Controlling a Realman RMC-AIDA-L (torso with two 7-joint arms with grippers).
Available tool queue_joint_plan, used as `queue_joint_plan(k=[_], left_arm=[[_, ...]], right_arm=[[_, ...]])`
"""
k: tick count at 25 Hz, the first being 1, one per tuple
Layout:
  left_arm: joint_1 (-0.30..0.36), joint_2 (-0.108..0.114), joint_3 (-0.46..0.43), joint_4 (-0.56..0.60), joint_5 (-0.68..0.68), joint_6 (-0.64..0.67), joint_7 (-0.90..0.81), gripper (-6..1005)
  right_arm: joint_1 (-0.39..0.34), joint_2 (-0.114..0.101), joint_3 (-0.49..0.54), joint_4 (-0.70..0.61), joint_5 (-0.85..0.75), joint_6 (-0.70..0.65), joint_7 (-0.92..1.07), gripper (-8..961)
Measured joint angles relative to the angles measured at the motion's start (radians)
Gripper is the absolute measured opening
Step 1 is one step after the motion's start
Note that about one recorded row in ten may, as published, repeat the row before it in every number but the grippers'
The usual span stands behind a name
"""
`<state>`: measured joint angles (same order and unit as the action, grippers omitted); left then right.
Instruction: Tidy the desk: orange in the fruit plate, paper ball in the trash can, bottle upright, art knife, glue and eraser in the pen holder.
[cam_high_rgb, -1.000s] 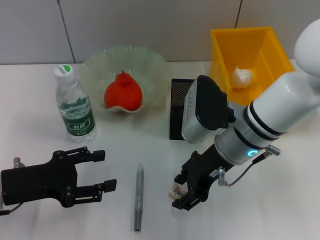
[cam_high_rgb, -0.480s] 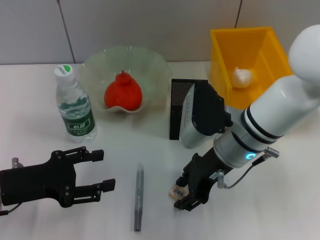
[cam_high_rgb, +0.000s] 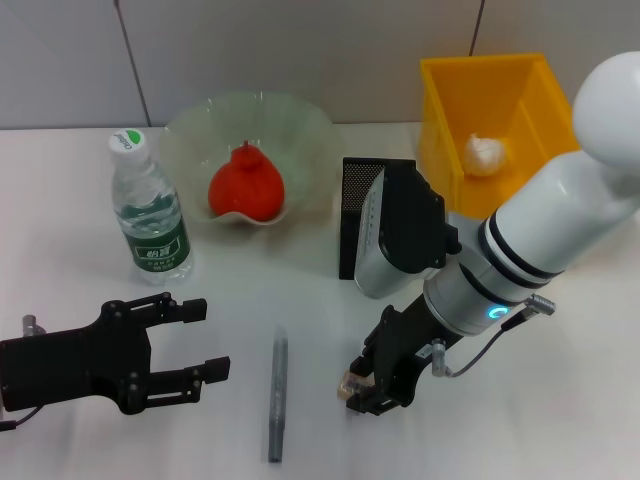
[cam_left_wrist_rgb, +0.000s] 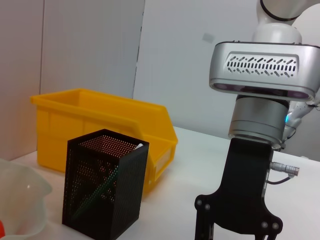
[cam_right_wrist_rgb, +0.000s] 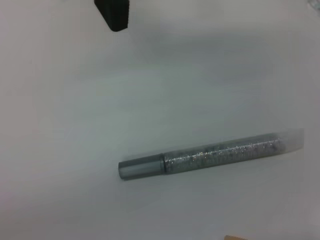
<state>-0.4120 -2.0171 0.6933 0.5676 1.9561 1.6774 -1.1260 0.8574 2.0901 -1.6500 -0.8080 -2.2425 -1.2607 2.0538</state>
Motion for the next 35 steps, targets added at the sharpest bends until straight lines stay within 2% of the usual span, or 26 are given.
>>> queue_joint_plan(k=[35], left_arm=[[-0.001, 0.000, 0.000, 0.000, 0.000, -0.002, 0.000, 748]], right_arm=[[0.002, -0.001, 0.003, -0.002, -0.003, -0.008, 0.002, 305]])
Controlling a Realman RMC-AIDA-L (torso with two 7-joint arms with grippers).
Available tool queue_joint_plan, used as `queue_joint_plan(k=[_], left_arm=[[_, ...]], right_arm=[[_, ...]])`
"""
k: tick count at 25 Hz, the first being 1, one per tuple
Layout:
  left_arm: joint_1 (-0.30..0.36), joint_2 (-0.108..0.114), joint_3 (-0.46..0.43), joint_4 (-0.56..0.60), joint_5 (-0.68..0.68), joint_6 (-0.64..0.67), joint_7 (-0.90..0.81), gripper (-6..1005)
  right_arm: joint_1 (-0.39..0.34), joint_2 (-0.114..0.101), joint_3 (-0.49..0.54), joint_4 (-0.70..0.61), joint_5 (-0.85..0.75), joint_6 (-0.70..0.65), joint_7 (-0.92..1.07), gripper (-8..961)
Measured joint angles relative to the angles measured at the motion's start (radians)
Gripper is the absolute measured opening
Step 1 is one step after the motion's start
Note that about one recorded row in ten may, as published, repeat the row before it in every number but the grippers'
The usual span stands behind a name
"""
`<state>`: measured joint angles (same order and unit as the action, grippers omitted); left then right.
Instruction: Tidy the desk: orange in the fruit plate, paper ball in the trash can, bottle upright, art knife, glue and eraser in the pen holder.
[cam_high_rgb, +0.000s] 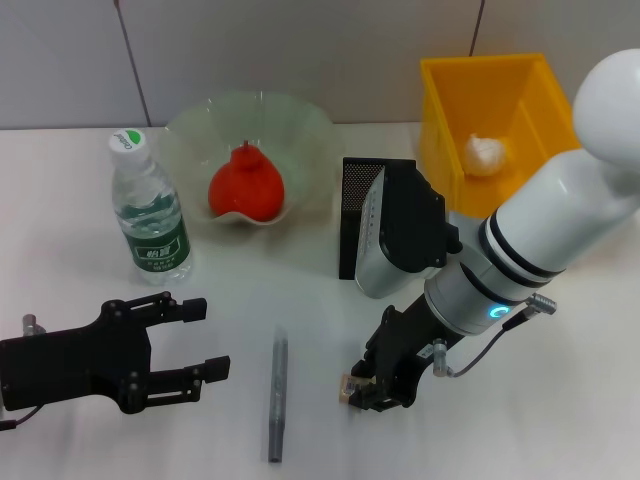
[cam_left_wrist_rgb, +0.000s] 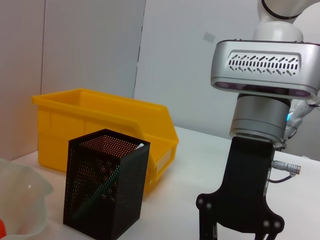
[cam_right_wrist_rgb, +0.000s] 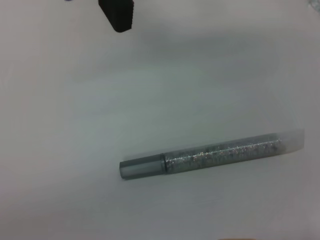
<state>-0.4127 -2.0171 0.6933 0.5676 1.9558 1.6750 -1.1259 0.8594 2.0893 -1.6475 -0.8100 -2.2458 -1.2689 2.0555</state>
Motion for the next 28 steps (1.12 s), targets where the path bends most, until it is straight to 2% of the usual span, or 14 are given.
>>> queue_joint_plan(k=[10, 15, 19, 23, 24, 25, 28], left_arm=[[-0.001, 0.000, 0.000, 0.000, 0.000, 0.000, 0.000, 747], [0.000, 0.000, 0.000, 0.000, 0.000, 0.000, 0.000, 746], [0.000, 0.000, -0.001, 0.000, 0.000, 0.000, 0.000, 746], [0.001, 0.000, -0.002, 0.000, 0.000, 0.000, 0.000, 745], [0.001, 0.001, -0.002, 0.000, 0.000, 0.000, 0.000, 745], [0.001, 0.001, -0.002, 0.000, 0.000, 0.000, 0.000, 745], [0.002, 0.001, -0.002, 0.000, 0.000, 0.000, 0.000, 745]], right_arm=[[-0.002, 0.000, 0.003, -0.008, 0.001, -0.001, 0.000, 273], [-0.016, -0.003, 0.041, -0.051, 0.005, -0.019, 0.005, 257], [-0.040, -0.006, 0.158, -0.124, 0.005, -0.095, 0.009, 251], [-0.061, -0.007, 0.338, -0.223, 0.006, -0.202, 0.016, 250], [-0.064, -0.009, 0.431, -0.266, 0.006, -0.248, 0.028, 250], [-0.064, -0.009, 0.431, -0.266, 0.006, -0.248, 0.028, 251], [-0.068, -0.011, 0.543, -0.320, 0.002, -0.283, 0.050, 251]])
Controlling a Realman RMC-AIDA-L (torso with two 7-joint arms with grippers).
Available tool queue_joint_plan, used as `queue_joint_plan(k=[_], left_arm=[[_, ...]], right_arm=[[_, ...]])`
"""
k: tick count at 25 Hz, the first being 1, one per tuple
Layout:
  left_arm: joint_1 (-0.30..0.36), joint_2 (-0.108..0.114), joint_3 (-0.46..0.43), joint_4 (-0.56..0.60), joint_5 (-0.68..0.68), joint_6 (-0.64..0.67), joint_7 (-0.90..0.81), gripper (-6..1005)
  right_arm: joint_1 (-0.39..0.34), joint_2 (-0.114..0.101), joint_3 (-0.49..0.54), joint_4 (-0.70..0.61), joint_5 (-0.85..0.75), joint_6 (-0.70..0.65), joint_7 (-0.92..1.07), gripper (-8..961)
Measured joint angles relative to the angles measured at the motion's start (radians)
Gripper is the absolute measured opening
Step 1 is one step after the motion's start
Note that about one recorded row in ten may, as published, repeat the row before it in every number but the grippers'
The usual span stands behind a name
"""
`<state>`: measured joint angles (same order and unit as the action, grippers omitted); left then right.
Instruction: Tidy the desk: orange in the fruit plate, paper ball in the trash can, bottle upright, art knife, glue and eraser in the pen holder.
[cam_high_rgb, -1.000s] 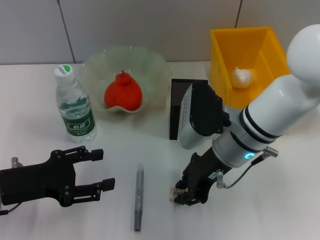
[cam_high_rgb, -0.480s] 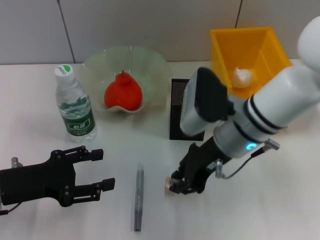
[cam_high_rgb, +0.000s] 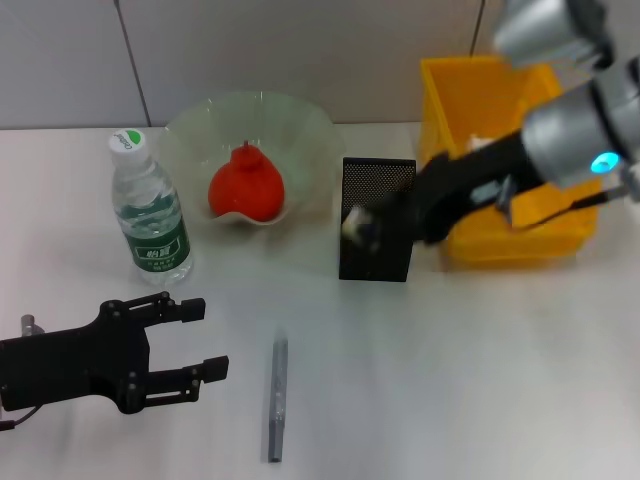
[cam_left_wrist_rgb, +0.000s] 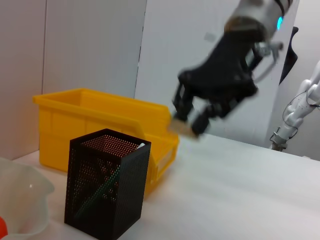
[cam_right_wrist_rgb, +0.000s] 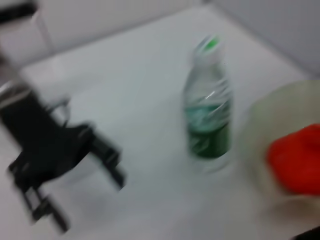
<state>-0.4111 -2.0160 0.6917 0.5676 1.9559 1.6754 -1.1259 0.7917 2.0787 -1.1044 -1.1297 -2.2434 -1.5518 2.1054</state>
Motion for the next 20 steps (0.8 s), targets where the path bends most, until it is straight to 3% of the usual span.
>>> queue_joint_plan(k=[7, 14, 20], left_arm=[[0.002, 0.002, 0.000, 0.000, 0.000, 0.001, 0.000, 744], [0.002, 0.000, 0.000, 0.000, 0.000, 0.005, 0.000, 743], [0.002, -0.001, 0.000, 0.000, 0.004, 0.009, 0.000, 742]], right_arm=[[-0.006, -0.006, 0.122, -0.048, -0.061, 0.059, 0.063, 250], [0.045, -0.004, 0.111, -0.032, -0.175, 0.108, 0.127, 251], [0.069, -0.002, 0.041, 0.008, -0.210, 0.167, 0.165, 251]])
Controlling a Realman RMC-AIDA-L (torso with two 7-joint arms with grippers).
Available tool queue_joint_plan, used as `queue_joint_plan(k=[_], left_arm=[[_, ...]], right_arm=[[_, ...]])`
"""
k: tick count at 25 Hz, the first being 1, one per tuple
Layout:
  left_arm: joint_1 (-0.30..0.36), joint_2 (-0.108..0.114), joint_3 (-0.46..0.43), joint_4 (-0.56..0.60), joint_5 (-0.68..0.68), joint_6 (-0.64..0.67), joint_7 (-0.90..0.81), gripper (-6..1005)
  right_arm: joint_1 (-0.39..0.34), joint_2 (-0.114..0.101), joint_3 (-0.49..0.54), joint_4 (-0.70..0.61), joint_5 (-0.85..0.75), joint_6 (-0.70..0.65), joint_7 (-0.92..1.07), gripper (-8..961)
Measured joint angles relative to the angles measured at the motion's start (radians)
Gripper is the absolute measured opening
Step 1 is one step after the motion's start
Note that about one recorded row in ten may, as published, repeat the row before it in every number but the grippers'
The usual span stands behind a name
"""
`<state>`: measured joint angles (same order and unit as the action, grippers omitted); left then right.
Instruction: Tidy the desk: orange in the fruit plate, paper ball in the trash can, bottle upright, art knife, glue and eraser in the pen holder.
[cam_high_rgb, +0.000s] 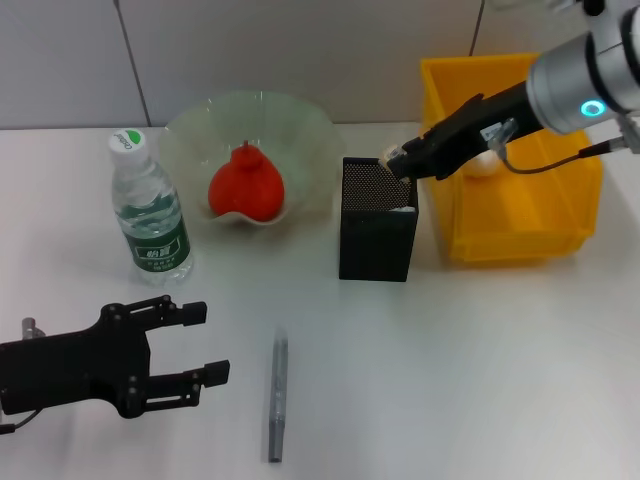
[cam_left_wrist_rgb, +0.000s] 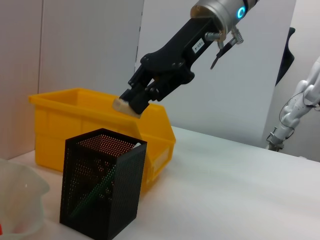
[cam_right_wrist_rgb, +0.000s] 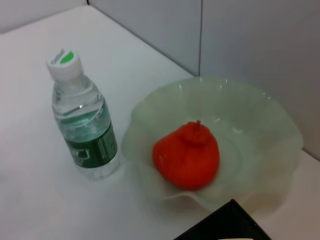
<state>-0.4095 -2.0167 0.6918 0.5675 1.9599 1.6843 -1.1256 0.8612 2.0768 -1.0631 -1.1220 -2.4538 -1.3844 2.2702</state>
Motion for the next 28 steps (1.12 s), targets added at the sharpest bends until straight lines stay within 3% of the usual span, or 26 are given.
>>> queue_joint_plan(k=[12, 18, 22, 28], left_arm=[[0.002, 0.001, 0.000, 0.000, -0.002, 0.003, 0.000, 741], [0.002, 0.001, 0.000, 0.000, -0.002, 0.003, 0.000, 740], [0.001, 0.003, 0.000, 0.000, -0.003, 0.003, -0.001, 740], [-0.002, 0.005, 0.000, 0.000, -0.003, 0.003, -0.013, 739]], right_arm=[[0.008, 0.003, -0.082, 0.037, -0.034, 0.088, 0.039, 282], [0.008, 0.003, -0.094, 0.046, -0.032, 0.112, 0.040, 494], [-0.005, 0.003, -0.086, 0.047, 0.013, 0.139, 0.032, 568], [-0.075, -0.004, 0.015, 0.043, 0.286, 0.130, -0.108, 679]])
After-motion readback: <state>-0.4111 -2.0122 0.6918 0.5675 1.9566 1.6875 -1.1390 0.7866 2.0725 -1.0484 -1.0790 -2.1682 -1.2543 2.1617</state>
